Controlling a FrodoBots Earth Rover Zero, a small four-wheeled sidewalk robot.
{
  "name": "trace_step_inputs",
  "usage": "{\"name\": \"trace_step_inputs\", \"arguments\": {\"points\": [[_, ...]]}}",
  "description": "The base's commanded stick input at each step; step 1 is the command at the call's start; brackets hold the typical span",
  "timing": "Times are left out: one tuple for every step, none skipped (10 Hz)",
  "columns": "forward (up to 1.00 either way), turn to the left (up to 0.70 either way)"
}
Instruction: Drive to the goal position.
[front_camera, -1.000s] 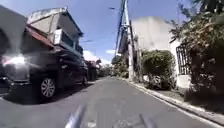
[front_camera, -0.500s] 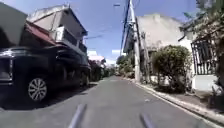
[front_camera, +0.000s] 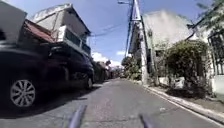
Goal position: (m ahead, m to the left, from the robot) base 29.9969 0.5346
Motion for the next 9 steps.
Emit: {"name": "trace_step_inputs", "arguments": {"points": [[1.00, 0.00], [1.00, 0.00], [1.00, 0.00], [1.00, 0.00], [1.00, 0.00], [1.00, -0.15], [1.00, -0.31], [1.00, -0.38], [1.00, -0.38]]}}
